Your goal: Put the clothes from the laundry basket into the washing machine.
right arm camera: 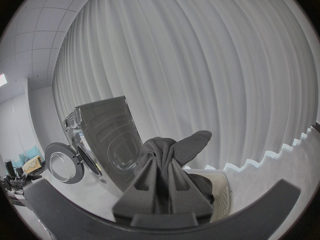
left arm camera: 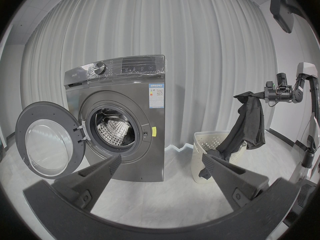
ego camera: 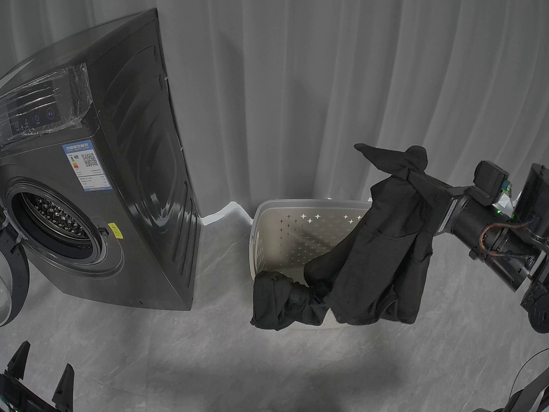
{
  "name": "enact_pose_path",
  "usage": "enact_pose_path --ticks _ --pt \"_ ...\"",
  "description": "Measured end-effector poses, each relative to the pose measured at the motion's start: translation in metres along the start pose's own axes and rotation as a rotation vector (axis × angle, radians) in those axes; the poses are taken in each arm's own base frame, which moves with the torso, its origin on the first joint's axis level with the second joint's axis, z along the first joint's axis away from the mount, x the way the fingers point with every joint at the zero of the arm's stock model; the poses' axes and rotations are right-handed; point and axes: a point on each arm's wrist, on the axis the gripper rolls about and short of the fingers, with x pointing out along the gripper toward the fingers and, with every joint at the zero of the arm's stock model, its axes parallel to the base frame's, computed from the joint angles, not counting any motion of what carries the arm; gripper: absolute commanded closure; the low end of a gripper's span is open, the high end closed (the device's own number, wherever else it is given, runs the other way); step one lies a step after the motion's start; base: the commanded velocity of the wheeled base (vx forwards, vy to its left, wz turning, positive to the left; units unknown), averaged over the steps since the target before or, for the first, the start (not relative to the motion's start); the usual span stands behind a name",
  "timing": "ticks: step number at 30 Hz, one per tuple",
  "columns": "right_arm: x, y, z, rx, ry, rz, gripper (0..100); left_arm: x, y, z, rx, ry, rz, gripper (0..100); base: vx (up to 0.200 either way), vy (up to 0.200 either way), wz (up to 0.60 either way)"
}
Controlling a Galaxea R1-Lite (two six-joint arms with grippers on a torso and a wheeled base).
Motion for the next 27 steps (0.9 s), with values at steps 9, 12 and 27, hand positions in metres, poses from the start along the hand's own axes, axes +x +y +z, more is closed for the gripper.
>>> enact_pose_path --ticks 9,12,27 --pt "-0.012 -0.011 0.015 -0.023 -0.049 -0.046 100 0.0 0.0 0.0 0.001 0.0 0.0 0 -0.067 0.067 0.0" --pt "-0.014 -0.013 0.017 -0.027 -0.06 -0.074 100 0.0 0.0 0.0 -0.001 0.0 0.001 0 0.0 0.2 0.0" --pt "-0.02 -0.004 0.024 -0.021 -0.086 -0.043 100 0.0 0.0 0.0 -0.004 0.0 0.007 0 0.0 0.2 0.0"
